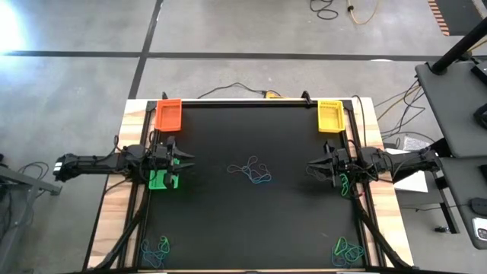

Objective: Sort rubber bands into baskets

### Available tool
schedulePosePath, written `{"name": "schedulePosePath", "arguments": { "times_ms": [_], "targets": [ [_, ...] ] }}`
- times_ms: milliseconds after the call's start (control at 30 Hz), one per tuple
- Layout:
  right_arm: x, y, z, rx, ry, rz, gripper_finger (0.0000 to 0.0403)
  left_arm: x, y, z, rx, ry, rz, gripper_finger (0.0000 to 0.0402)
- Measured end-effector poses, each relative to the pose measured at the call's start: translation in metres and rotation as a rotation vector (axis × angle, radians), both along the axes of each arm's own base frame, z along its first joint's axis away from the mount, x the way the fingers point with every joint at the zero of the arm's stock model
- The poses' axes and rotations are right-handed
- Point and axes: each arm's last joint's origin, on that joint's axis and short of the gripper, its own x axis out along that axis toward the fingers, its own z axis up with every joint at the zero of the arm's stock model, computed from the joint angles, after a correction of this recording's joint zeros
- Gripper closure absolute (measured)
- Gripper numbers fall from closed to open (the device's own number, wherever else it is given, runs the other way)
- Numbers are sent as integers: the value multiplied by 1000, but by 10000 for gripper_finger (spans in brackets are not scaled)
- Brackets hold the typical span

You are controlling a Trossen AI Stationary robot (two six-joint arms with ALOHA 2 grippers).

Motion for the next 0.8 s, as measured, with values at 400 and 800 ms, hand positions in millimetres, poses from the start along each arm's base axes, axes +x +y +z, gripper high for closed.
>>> {"name": "schedulePosePath", "arguments": {
  "times_ms": [400, 800],
  "targets": [
    [0, 0, 0, 0, 0, 0, 376, 0, 0, 0, 0, 0, 0, 286],
    [0, 0, 1, 24, -11, 0, 376, 0, 0, 0, 0, 0, 0, 286]
  ]
}}
